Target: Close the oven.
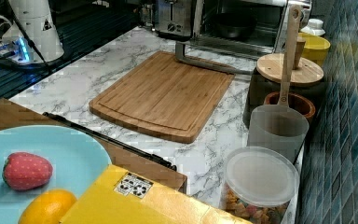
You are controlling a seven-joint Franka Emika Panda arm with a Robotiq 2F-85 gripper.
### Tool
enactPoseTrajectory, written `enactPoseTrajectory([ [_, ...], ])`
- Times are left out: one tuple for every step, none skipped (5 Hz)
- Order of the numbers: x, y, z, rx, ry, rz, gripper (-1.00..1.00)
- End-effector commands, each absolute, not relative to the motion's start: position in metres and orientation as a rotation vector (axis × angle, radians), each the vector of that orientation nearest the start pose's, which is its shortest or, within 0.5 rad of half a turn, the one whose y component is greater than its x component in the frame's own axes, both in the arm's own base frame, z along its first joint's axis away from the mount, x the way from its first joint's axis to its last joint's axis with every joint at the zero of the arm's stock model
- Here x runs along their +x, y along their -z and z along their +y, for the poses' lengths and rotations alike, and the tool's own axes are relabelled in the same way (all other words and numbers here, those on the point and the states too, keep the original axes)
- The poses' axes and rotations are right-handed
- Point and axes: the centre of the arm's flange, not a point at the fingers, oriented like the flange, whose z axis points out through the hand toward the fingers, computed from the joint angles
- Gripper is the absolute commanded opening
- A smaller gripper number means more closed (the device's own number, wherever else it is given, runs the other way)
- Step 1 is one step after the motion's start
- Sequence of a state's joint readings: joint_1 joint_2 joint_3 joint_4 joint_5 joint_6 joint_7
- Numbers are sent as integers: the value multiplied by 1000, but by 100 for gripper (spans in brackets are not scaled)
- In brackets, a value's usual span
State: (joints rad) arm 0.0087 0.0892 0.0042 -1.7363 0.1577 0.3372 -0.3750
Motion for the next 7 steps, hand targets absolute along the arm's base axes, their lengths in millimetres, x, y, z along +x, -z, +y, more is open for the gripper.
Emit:
enactPoseTrajectory([
  [591,-457,-67,-2722,21,374,-100],
  [580,-442,-55,-2635,50,211,-100],
  [574,-420,-45,-2566,9,119,-100],
  [561,-390,-35,-2524,0,99,-100],
  [565,-357,-30,-2488,-9,89,-100],
  [576,-335,-49,-2428,19,112,-100],
  [585,-312,-59,-2408,50,84,-100],
])
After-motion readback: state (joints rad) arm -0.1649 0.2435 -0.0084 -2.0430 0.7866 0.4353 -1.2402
